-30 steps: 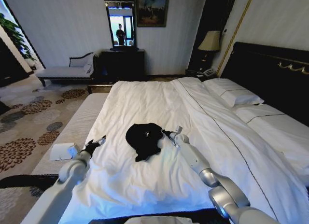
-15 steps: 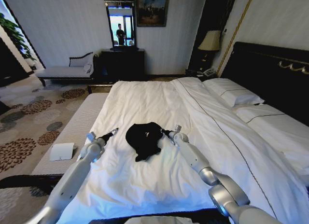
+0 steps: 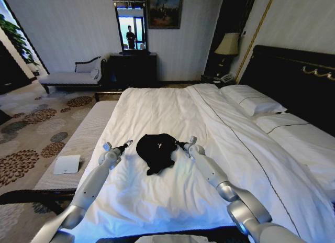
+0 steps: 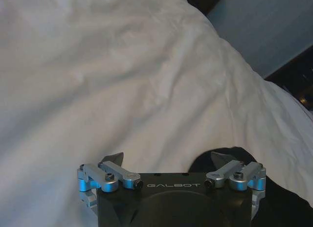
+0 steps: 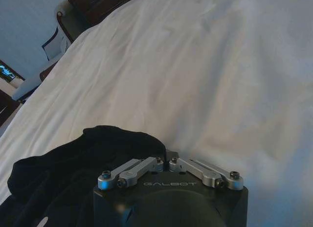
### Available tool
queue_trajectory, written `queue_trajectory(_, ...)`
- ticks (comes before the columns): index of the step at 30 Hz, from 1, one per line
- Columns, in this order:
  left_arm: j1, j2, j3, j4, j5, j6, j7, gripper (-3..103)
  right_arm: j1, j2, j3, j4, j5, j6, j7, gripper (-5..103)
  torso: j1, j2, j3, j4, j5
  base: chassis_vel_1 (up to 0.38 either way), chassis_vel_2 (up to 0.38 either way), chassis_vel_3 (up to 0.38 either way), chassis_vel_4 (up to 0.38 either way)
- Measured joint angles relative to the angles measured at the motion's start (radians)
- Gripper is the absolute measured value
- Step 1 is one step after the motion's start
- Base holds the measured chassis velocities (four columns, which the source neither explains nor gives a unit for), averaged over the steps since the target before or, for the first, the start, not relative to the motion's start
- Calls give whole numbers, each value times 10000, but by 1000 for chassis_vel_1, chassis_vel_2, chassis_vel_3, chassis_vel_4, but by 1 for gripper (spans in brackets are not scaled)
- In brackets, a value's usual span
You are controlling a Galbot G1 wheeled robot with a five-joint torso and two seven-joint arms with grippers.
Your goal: Fold the clothes on the bed.
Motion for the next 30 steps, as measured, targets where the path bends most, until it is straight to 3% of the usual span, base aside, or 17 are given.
queue_trajectory(5,-184,-169,101,310,107,-67,78,97,28,18,-24,1,5,0,28,0,0,0,0,1,0,0,0,0,0)
queue_trajectory(12,-522,-573,261,862,311,-87,290,72,23,5,-56,12,22,-5,126,0,0,1,0,-1,-2,0,0,0,0)
queue_trajectory(15,-627,-702,372,980,360,-46,378,67,63,0,-56,-4,43,-6,131,0,0,1,0,2,0,0,0,0,0)
queue_trajectory(25,-879,-1219,607,1767,855,-166,662,62,218,138,104,-344,-31,13,94,0,1,1,0,2,0,0,0,0,0)
queue_trajectory(27,-922,-1317,595,1854,951,-245,697,52,215,136,180,-381,-80,37,76,0,1,1,0,2,-2,0,0,0,0)
queue_trajectory(29,-958,-1333,608,1911,1004,-278,728,52,215,135,234,-430,-115,50,65,0,0,1,0,0,-1,0,0,0,0)
queue_trajectory(30,-994,-1339,632,1978,1066,-303,756,46,215,135,295,-474,-142,63,58,0,0,1,0,0,0,0,0,0,0)
